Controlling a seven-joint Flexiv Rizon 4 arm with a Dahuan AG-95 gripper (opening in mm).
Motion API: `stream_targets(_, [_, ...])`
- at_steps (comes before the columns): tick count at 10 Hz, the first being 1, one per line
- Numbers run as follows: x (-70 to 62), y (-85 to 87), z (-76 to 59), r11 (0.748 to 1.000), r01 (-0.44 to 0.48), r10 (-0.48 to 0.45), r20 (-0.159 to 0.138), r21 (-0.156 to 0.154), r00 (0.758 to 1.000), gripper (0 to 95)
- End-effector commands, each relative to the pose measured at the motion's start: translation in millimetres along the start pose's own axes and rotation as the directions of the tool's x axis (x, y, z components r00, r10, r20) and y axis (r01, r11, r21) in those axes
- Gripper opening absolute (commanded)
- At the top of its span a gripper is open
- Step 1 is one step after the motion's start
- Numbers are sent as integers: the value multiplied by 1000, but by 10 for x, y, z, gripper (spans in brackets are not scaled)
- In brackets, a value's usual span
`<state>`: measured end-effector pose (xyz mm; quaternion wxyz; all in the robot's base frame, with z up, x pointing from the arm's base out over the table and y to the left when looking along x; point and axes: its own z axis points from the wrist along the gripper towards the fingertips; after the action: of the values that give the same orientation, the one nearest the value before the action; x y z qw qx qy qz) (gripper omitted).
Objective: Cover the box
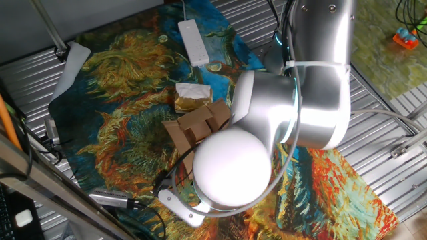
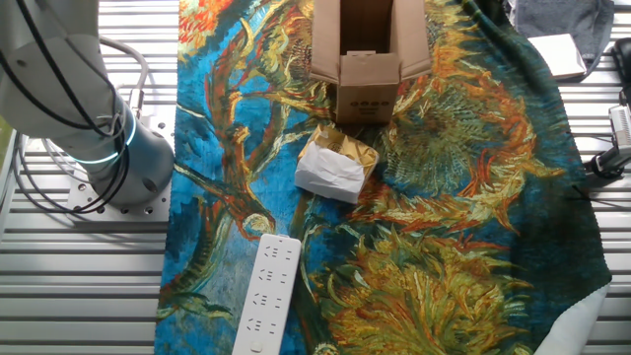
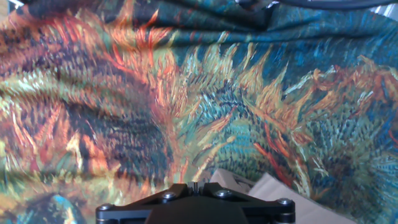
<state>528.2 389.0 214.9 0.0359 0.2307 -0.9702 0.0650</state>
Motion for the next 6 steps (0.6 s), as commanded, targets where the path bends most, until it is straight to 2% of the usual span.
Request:
stream_targets(1, [7,-9,9,1000,-3,3,9,6,1000,0])
stream_targets(3, [7,-9,9,1000,-6,6,24,17,1000,0])
stream_targets(4, [7,-9,9,1000,-5,4,32,20,999,190])
stream_targets(6, [7,-9,9,1000,-5,4,35,21,999,190])
